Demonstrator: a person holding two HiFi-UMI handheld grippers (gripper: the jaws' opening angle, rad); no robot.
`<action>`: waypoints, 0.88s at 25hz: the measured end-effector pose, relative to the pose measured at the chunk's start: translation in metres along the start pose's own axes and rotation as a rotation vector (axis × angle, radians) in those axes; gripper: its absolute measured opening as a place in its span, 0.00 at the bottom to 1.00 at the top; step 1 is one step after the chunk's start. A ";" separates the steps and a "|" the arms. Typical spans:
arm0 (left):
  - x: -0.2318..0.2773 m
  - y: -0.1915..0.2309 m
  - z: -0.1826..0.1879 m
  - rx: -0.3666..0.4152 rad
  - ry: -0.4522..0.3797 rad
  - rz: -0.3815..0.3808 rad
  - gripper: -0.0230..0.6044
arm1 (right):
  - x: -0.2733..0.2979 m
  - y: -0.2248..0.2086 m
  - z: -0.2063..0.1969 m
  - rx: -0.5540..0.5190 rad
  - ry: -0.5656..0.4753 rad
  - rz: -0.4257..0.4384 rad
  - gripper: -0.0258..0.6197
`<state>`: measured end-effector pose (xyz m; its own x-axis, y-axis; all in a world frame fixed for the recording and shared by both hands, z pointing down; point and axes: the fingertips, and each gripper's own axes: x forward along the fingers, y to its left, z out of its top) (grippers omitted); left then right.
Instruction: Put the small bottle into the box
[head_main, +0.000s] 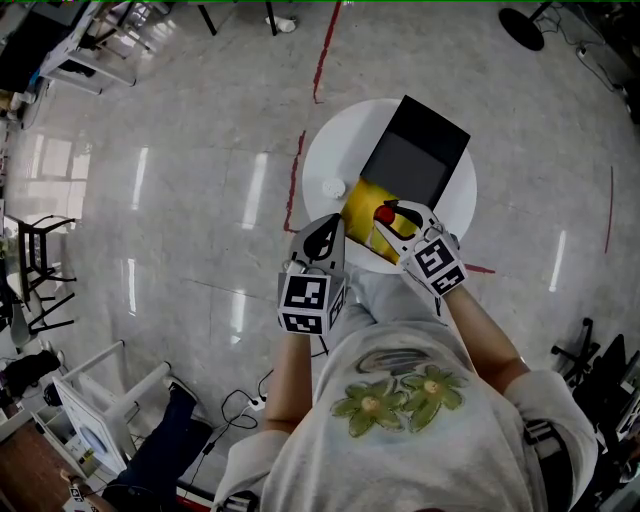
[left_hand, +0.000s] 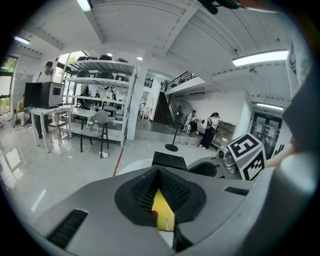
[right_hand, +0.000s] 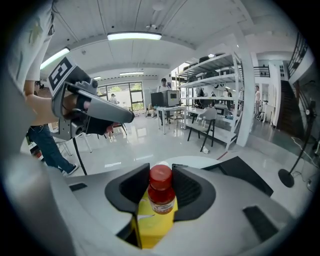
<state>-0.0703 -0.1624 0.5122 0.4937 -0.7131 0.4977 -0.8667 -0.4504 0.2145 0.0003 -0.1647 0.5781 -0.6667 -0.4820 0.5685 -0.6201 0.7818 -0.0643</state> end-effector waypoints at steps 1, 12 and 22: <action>0.000 0.000 0.000 0.000 0.000 0.000 0.04 | 0.001 0.000 -0.002 0.000 0.004 0.001 0.27; 0.004 0.002 -0.004 0.004 0.013 -0.004 0.04 | 0.009 -0.001 -0.019 0.003 0.047 0.009 0.27; 0.005 0.005 -0.005 -0.001 0.019 -0.007 0.04 | 0.015 -0.001 -0.031 0.002 0.085 0.015 0.27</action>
<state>-0.0725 -0.1655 0.5206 0.4983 -0.6995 0.5122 -0.8633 -0.4548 0.2189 0.0037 -0.1602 0.6121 -0.6383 -0.4354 0.6348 -0.6116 0.7876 -0.0748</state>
